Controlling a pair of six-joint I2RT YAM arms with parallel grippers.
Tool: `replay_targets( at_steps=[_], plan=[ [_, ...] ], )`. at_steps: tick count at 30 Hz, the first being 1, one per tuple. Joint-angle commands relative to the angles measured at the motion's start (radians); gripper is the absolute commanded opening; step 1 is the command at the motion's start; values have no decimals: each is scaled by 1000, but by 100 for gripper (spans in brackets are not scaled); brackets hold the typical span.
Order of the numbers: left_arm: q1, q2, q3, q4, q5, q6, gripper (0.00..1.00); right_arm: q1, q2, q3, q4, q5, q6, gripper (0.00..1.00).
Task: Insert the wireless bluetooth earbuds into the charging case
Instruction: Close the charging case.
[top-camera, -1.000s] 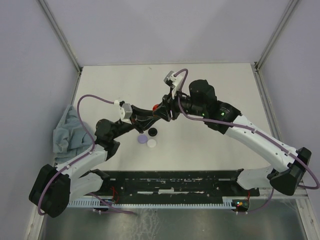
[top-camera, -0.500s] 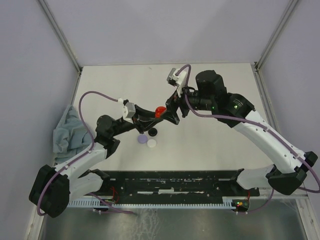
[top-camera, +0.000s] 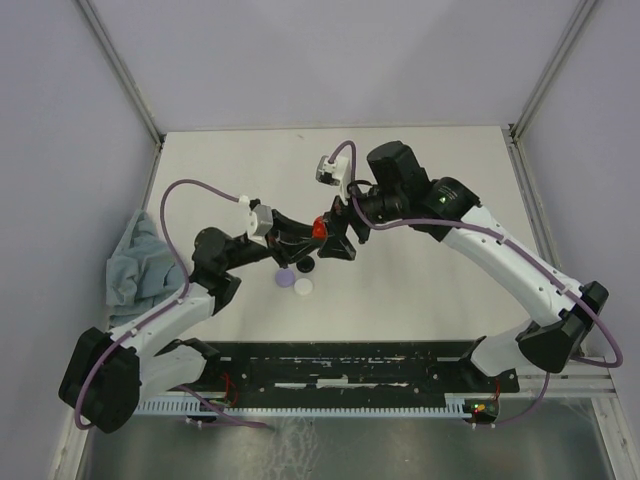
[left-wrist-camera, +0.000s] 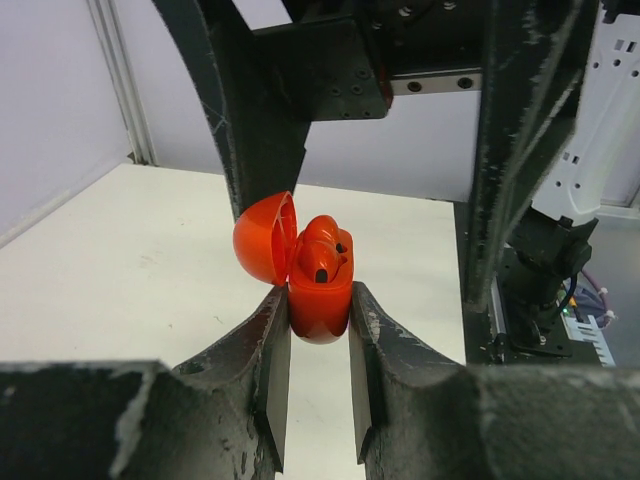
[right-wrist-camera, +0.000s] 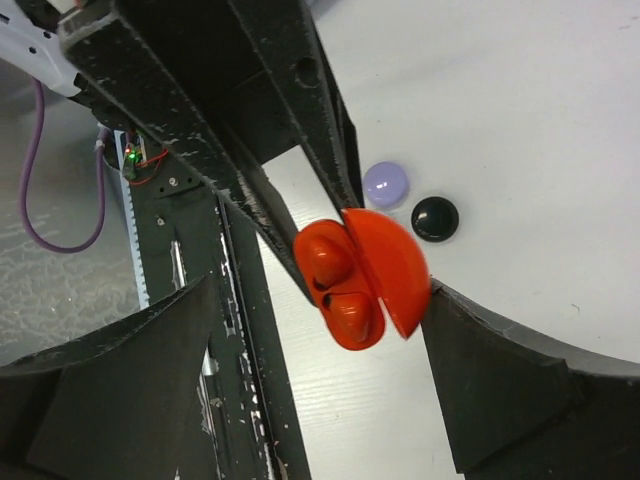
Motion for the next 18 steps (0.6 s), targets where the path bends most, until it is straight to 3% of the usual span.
replay_targets(
  at_steps=[1,10,14,18],
  plan=[
    [-3,18,58,-34,-55,7,3,-7,-36,17,4,-69,-54,91],
    [-3,34,60,-144,-143,-50,3,-30,-119,-56,43,-5,-62,91],
    [-4,40,64,-224,-214,-112,3,-33,-164,-122,101,194,-10,92],
    [-4,84,102,-416,-267,-186,4,-35,-221,-226,161,418,66,93]
  ],
)
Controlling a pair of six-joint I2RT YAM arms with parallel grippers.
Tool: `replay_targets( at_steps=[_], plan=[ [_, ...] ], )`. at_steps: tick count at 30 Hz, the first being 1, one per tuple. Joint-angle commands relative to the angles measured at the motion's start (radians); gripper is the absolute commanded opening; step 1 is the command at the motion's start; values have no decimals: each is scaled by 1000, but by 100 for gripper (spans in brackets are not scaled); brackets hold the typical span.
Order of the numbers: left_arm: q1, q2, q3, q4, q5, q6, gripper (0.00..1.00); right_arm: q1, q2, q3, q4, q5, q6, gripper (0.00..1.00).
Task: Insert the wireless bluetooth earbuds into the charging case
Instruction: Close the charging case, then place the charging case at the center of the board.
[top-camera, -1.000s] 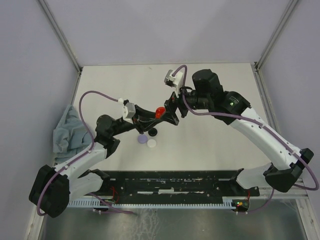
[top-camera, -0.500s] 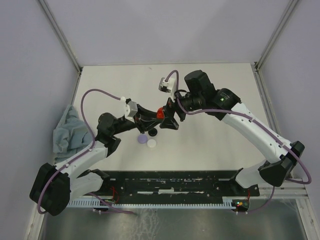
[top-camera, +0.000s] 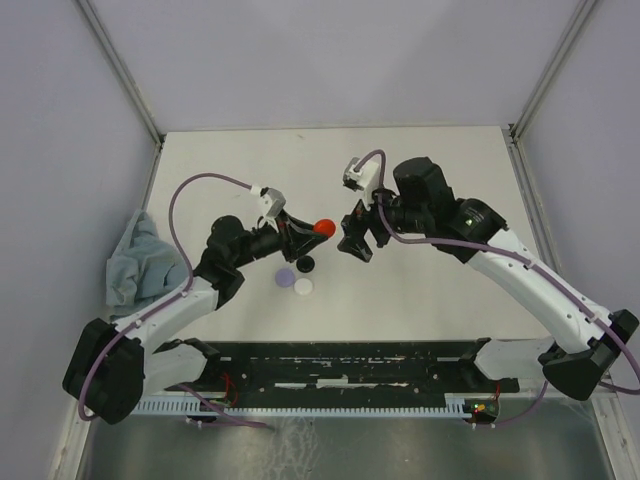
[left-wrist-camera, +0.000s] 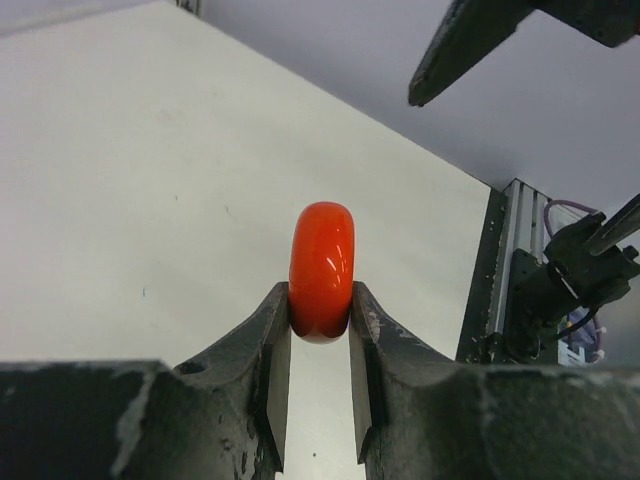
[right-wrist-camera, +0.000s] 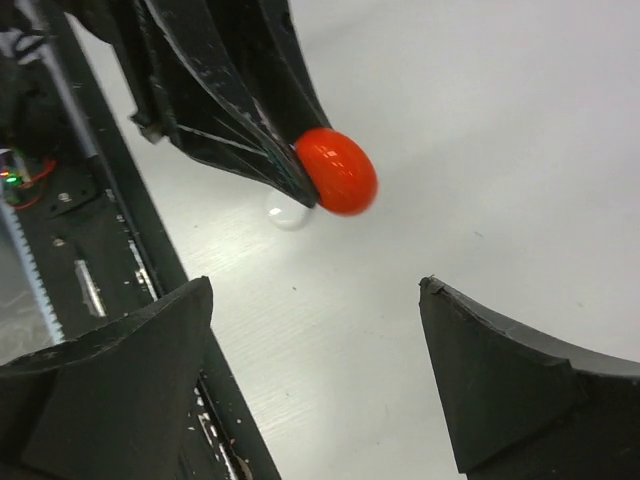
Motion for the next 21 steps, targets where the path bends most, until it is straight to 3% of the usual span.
replay_targets(
  at_steps=[1,11,21],
  plan=[
    [-5,54,85,-210,-93,-128,6,-7,-72,-110,114,304,100,93],
    [-65,315,174,-533,-215,-285,18,-14,-161,-326,117,693,285,94],
    [-97,515,290,-739,-306,-318,29,-18,-208,-436,141,730,356,94]
  ],
)
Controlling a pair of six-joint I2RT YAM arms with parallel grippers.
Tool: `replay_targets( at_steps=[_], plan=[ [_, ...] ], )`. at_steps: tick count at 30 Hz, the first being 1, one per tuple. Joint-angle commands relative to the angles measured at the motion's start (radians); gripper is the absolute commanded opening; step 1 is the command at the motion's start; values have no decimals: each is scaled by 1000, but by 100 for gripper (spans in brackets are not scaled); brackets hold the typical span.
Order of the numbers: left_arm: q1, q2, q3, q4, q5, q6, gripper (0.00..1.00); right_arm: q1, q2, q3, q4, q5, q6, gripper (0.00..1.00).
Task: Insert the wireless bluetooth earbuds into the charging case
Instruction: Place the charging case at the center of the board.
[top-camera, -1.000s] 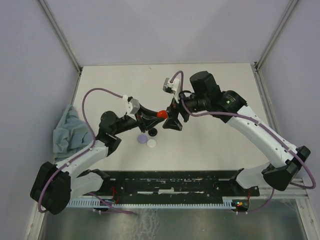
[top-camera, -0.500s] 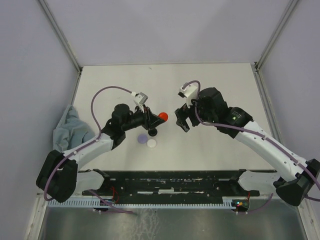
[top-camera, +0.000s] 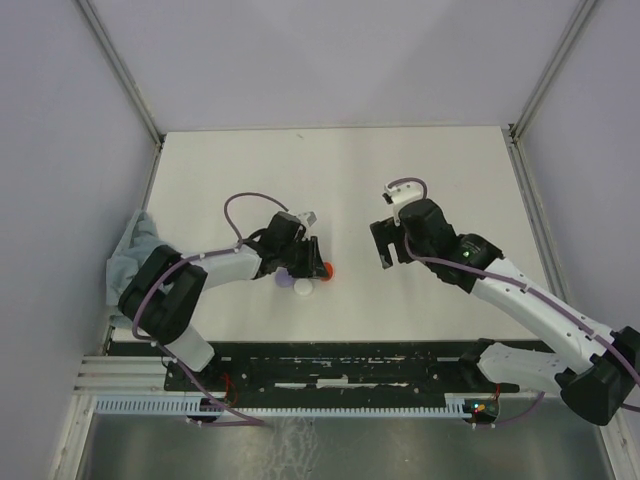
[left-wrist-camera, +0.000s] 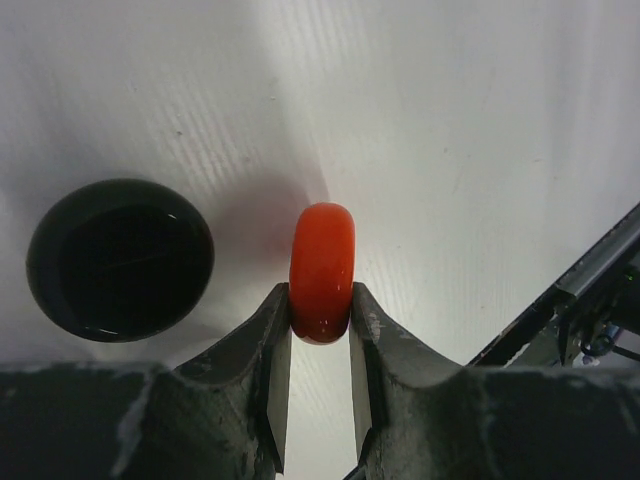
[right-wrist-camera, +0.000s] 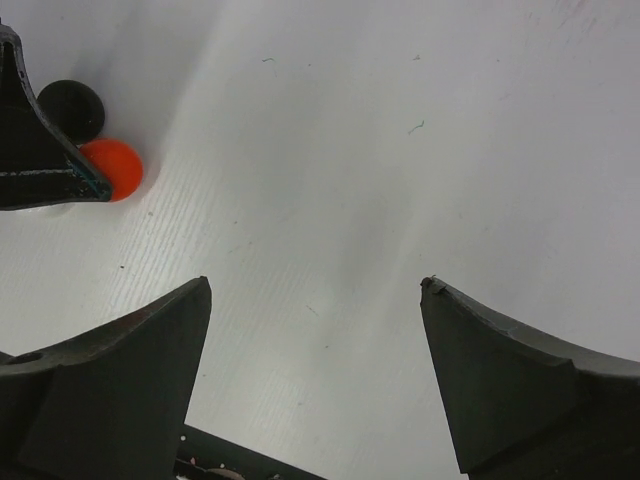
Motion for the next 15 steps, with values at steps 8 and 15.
replay_targets(
  at_steps=[8,15],
  plan=[
    [-19,-1,89,-171,-135,-60,58,-7,-61,-39,46,98,50,95],
    [-11,-133,136,-290,-234,-36,72,-19,-97,-36,11,182,52,97]
  ],
)
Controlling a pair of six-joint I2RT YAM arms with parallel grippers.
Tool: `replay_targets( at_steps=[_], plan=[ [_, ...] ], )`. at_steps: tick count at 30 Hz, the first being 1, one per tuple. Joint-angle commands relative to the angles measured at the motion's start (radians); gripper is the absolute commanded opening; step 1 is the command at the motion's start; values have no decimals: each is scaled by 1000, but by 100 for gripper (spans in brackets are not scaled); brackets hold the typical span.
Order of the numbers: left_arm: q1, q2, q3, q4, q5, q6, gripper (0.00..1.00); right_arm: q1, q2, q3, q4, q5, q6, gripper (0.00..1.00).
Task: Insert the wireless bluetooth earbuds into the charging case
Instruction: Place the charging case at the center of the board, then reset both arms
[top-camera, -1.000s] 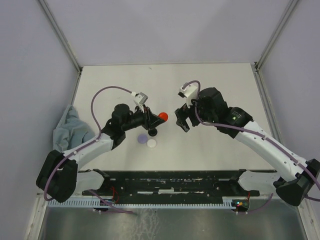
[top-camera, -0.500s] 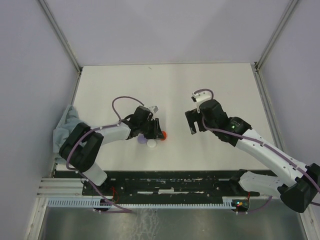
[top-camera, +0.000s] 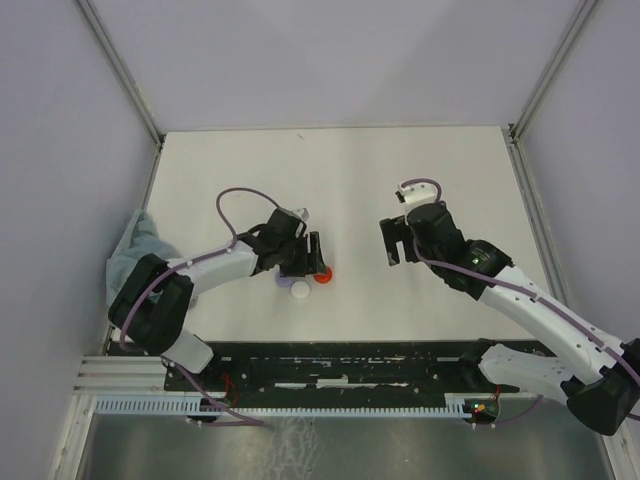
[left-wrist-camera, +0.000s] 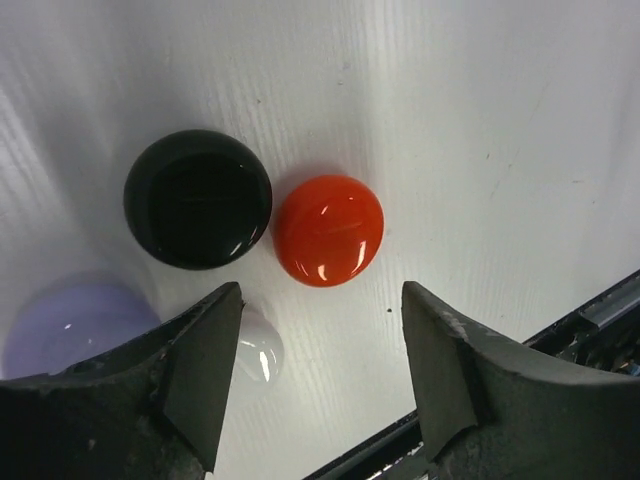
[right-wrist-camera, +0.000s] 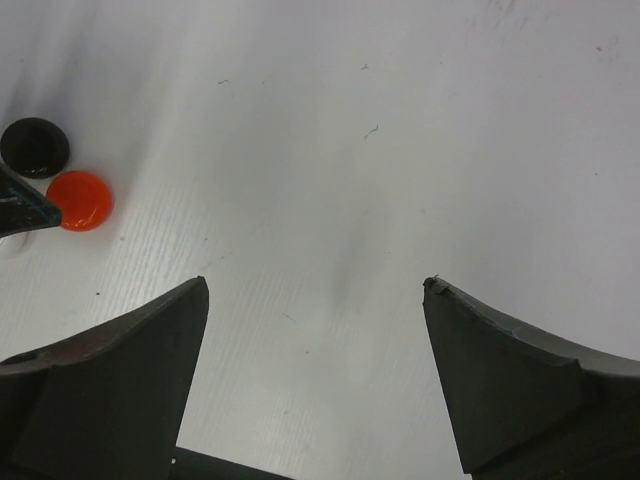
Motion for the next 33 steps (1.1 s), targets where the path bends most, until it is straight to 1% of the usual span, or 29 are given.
replay_targets(
  at_steps=[1,3,5,7,9,11,14,17,21,23,26,31,33],
  plan=[
    [10,-129,78,-101,-101,3,74,-16,-44,5,-9,108,11,98],
    [26,-184,93,-140,-145,17,82,-29,-52,8,-26,143,17,100],
    [62,-249,96,-174,-183,29,88,-51,-59,9,-47,177,31,99],
    [124,-323,79,-200,-219,41,93,-99,-70,10,-70,206,59,99],
    [180,-411,59,-222,-298,57,99,-142,-82,10,-88,227,86,99],
    [211,-537,38,-239,-414,66,99,-168,-100,10,-98,254,108,99],
    [220,-708,15,-242,-593,89,99,-176,-125,19,-110,314,124,99],
    [220,-865,-4,-211,-707,151,99,-178,-142,51,-131,388,139,99],
    [220,-1017,-41,-140,-824,246,99,-177,-187,71,-93,431,112,99],
    [219,-1069,-56,-93,-854,290,99,-178,-221,59,-45,429,87,99],
    [220,-1105,-69,-46,-859,335,99,-177,-266,30,26,420,58,99],
    [219,-1079,-76,-20,-820,338,99,-177,-278,17,68,410,36,99],
    [219,-1048,-71,-12,-798,333,99,-177,-294,-3,115,384,23,99]
  ],
)
